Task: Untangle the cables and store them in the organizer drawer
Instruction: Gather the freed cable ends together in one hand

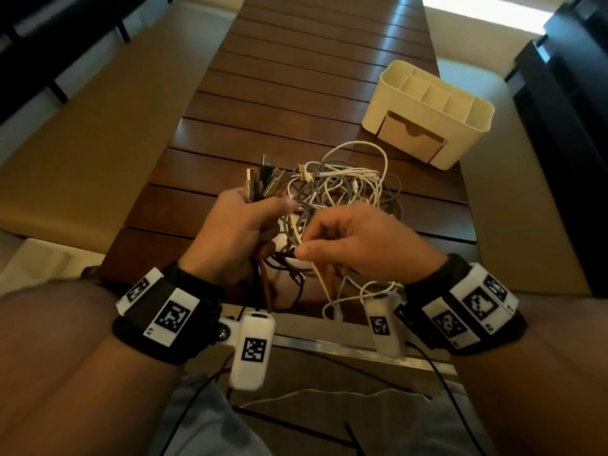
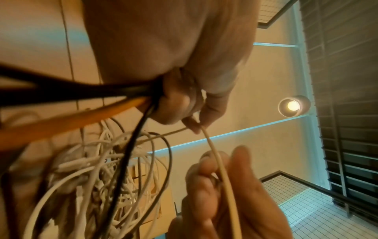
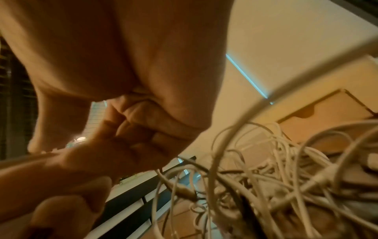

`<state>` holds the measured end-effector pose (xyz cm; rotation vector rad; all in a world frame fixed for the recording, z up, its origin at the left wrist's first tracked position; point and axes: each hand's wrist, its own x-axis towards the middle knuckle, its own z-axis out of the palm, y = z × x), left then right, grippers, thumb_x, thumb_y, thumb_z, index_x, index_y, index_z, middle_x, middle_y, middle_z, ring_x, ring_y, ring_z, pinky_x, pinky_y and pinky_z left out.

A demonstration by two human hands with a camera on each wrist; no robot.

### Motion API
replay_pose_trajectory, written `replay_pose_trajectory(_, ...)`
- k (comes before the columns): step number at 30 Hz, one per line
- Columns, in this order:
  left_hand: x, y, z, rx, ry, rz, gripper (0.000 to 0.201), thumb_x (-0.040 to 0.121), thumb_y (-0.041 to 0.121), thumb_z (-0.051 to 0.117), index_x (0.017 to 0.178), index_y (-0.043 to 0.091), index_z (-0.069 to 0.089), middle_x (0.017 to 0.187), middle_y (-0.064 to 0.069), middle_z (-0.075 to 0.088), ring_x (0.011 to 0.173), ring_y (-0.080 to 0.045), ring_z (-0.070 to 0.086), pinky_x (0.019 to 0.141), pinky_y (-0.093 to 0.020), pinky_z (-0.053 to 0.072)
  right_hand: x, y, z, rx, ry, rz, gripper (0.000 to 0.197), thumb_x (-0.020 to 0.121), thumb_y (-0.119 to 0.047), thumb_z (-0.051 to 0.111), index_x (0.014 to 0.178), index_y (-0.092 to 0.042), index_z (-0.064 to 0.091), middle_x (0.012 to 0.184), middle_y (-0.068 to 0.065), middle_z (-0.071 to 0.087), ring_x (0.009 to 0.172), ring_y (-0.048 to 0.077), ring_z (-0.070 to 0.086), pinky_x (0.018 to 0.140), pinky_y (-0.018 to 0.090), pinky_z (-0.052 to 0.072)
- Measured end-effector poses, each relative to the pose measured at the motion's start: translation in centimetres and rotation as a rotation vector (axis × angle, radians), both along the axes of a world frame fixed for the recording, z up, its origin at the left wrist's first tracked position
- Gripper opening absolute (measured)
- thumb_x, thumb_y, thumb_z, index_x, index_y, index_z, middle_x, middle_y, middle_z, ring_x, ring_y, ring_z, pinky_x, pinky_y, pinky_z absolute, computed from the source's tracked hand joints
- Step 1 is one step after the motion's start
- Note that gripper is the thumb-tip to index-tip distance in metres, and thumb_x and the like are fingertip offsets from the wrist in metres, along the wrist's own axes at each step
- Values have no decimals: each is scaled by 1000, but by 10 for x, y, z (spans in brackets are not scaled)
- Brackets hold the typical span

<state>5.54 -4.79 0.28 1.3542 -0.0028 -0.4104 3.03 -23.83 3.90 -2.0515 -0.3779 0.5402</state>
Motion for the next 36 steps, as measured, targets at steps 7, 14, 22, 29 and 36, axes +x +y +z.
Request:
replay_pose_trajectory(7, 0, 12, 8, -187, -136, -50, 13, 73, 15, 72, 80, 9, 62, 50, 7, 34, 38, -8, 25, 38, -19, 25, 10, -5, -16, -74, 60, -244, 27, 91, -36, 65, 117, -29, 58, 101, -7, 69, 75, 10, 73, 61, 28, 59)
replay_pose_trajectory(14, 5, 22, 9, -244, -169, -41, 16, 72, 22, 69, 78, 8, 65, 49, 7, 32, 39, -9, 24, 39, -18, 23, 18, -12, -21, 19, 72, -461, 17, 98, -30, 60, 104, -14, 63, 89, 4, 71, 65, 8, 67, 62, 31, 53)
replay_pose_trajectory(22, 2, 10, -2, -55, -106, -2, 9, 86, 13, 69, 86, 7, 63, 54, 3, 30, 43, -13, 23, 42, -30, 16, 18, -18, -4, 641, 181, -369, 27, 96, 8, 42, 115, 2, 59, 94, 16, 71, 77, 25, 69, 64, 29, 56)
replay_pose_trajectory(29, -9, -9, -7, -7, -28, -86, 9, 93, 9, 61, 100, 5, 56, 59, 1, 26, 47, -15, 21, 43, -29, 17, 21, -24, -2, 792, 43, -336, 24, 88, -8, 58, 111, -6, 61, 98, 7, 71, 91, 20, 67, 81, 32, 56)
replay_pose_trajectory(36, -7, -10, -10, -45, 32, -58, 12, 98, 12, 56, 89, 5, 58, 55, 5, 28, 45, -11, 22, 43, -28, 17, 17, -16, -5, 634, -67, -226, 24, 86, -15, 70, 109, -9, 68, 116, 18, 65, 105, 32, 65, 86, 35, 53)
